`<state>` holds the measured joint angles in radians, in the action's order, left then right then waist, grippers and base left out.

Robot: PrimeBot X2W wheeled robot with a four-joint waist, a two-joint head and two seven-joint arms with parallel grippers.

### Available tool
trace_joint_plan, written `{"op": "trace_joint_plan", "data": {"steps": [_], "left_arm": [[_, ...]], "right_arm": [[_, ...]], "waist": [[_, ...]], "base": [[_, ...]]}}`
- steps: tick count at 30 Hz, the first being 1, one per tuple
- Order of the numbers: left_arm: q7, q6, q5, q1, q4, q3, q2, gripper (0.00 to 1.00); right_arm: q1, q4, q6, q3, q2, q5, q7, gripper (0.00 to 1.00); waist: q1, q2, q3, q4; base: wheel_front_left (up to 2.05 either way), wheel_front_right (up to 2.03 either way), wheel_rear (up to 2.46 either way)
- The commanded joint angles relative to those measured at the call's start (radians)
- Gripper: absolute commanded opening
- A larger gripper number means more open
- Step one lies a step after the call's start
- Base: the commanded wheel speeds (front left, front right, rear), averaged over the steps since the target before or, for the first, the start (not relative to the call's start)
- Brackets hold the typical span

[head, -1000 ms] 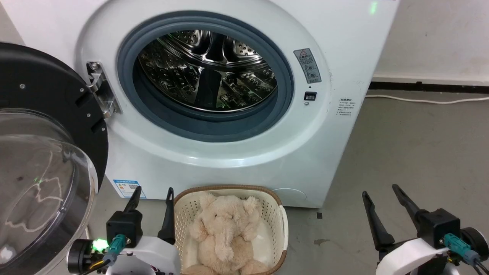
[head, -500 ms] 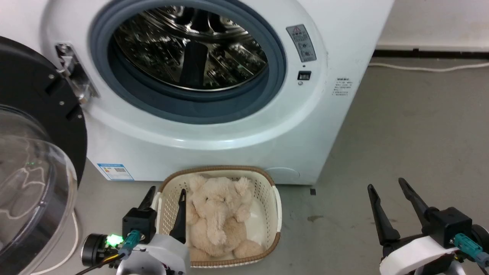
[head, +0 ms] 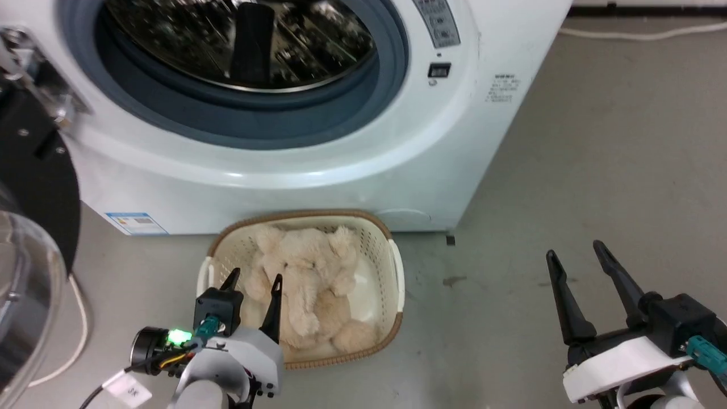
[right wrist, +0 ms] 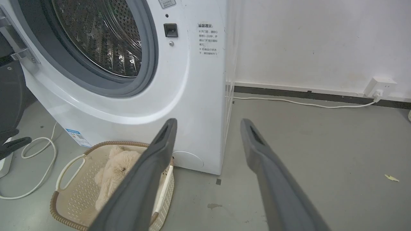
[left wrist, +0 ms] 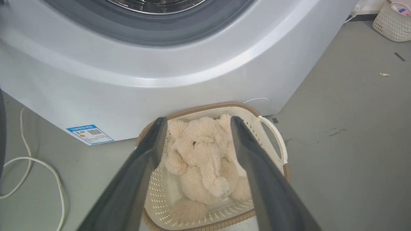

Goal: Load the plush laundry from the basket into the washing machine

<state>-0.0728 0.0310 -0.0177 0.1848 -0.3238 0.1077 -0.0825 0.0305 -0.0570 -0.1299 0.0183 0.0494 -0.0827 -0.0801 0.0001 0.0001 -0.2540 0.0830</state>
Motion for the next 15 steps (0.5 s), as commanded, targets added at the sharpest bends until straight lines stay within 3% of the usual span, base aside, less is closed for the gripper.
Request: {"op": "trace_joint_plan", "data": {"steps": [1,15], "left_arm": [[-0.008,0.006,-0.009,0.034,-0.036,0.007,-0.013,1.00],[-0.001,0.031,-0.049,0.174,-0.227,0.072,-0.039,1.00]], "right_arm": [[0.022,-0.012,0.000,-0.002,0.000,-0.014,-0.012,1.00],[0.059,-0.033,0.000,-0.005,0.000,-0.077,-0.041,1.00]], "waist": [[-0.0001,-0.0001,-0.032,0.017],[-0.0001,-0.0001,-0.177,0.081]], "base": [[0.00,0.00,0.00],[0.00,0.00,0.00]]}}
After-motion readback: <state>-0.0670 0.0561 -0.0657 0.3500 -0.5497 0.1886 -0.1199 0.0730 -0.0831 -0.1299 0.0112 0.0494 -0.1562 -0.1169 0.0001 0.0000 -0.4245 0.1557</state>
